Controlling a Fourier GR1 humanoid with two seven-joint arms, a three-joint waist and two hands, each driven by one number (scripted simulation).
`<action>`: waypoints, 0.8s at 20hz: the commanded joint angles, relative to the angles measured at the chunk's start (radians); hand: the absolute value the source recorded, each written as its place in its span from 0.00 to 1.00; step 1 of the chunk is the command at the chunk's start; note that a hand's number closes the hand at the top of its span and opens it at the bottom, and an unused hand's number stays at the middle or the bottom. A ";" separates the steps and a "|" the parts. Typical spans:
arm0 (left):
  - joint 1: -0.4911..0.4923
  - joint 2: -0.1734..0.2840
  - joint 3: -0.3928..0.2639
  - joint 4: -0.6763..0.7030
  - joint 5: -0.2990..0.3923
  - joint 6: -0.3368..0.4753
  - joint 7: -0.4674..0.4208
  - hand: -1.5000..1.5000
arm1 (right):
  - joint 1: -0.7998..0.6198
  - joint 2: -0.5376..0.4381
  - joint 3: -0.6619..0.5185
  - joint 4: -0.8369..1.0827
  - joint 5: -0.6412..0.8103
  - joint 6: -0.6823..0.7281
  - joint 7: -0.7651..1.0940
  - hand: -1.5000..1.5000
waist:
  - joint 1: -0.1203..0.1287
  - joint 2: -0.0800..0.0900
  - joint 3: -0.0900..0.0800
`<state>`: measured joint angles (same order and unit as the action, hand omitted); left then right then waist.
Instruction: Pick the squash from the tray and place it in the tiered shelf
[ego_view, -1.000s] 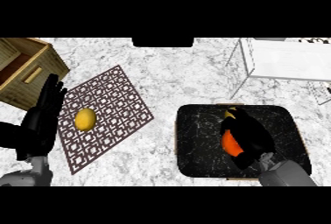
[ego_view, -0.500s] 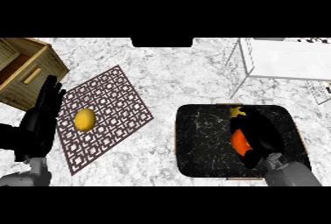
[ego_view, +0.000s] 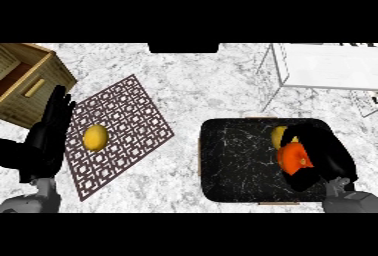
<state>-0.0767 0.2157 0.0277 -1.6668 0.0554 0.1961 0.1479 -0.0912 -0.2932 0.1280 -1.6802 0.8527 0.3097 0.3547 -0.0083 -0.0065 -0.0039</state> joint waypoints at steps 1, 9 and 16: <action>0.005 -0.006 -0.010 -0.015 -0.025 0.015 0.014 0.50 | 0.008 0.051 -0.094 -0.146 -0.107 0.008 0.055 1.00 | -0.005 0.002 0.004; 0.032 0.044 0.057 -0.039 0.056 -0.061 0.017 0.50 | -0.080 0.094 -0.276 -0.482 -0.193 0.017 0.334 1.00 | -0.002 0.000 0.003; -0.017 -0.022 0.008 0.011 -0.017 -0.009 0.017 0.50 | -0.195 -0.077 -0.486 -0.441 -0.283 0.108 0.347 1.00 | 0.001 0.005 0.004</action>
<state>-0.0587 0.2030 0.0306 -1.6849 0.0438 0.1839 0.1531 -0.2613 -0.2944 -0.2361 -2.1024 0.6419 0.3698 0.7004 -0.0046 -0.0024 -0.0008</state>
